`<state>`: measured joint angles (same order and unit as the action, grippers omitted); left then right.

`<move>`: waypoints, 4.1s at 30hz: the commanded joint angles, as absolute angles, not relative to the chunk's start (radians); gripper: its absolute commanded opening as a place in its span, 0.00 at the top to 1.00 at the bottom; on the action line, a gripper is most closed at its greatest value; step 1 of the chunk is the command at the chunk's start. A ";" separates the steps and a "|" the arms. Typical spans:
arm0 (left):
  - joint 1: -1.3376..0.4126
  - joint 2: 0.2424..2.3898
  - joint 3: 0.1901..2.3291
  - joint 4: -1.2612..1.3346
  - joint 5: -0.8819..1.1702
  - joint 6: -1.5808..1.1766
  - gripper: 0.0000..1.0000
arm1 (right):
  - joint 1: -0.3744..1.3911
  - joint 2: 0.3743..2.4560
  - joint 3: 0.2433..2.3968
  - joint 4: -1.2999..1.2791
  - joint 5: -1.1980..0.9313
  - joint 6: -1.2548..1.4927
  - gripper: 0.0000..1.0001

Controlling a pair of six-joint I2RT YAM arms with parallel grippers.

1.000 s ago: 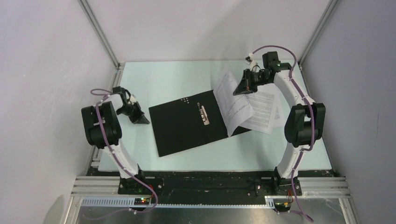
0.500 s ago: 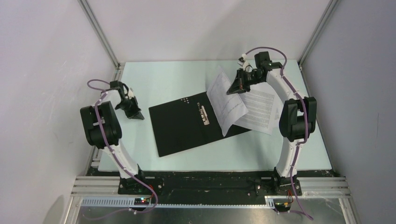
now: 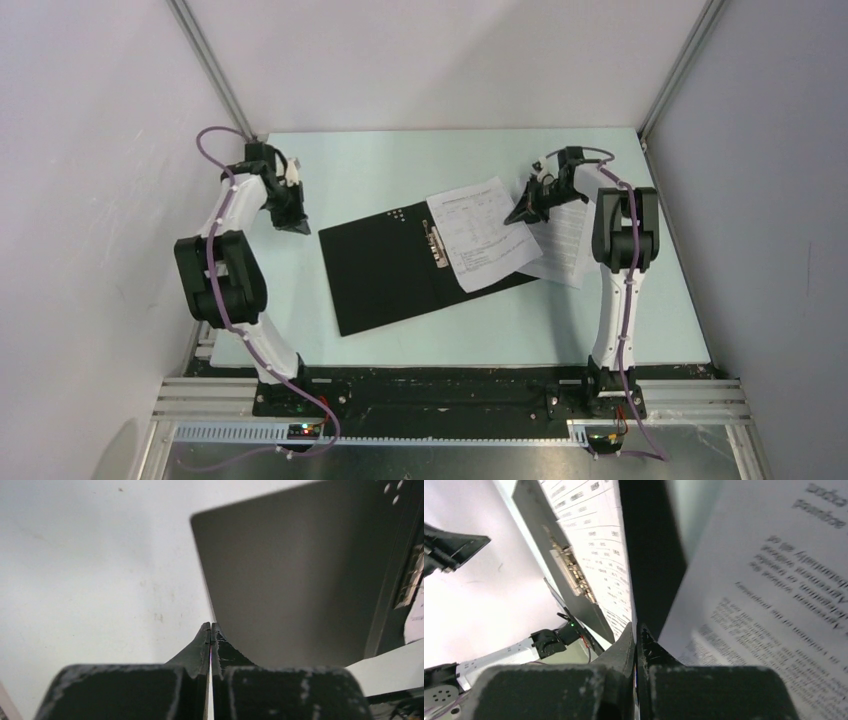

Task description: Put the files into the folder

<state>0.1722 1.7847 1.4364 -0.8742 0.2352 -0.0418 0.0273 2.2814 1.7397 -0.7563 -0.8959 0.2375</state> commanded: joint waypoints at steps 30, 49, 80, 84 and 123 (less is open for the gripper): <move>0.075 1.730 1.436 -0.940 0.127 0.063 0.98 | 0.070 2.351 1.748 -0.797 -0.835 0.302 0.99; 0.071 1.752 1.457 -0.941 0.154 0.047 0.98 | 0.098 2.254 1.731 -0.855 -0.616 0.274 0.53; -0.407 2.037 2.113 -0.909 0.437 -0.205 0.29 | -0.388 1.879 1.527 -0.983 -0.507 0.003 0.12; -0.526 2.202 2.305 -0.835 0.466 -0.327 0.17 | -0.432 1.916 1.502 -0.941 -0.546 0.003 0.08; -0.755 2.664 2.347 -0.253 0.178 -0.803 0.11 | -0.396 2.139 1.630 -0.902 -0.593 0.030 0.10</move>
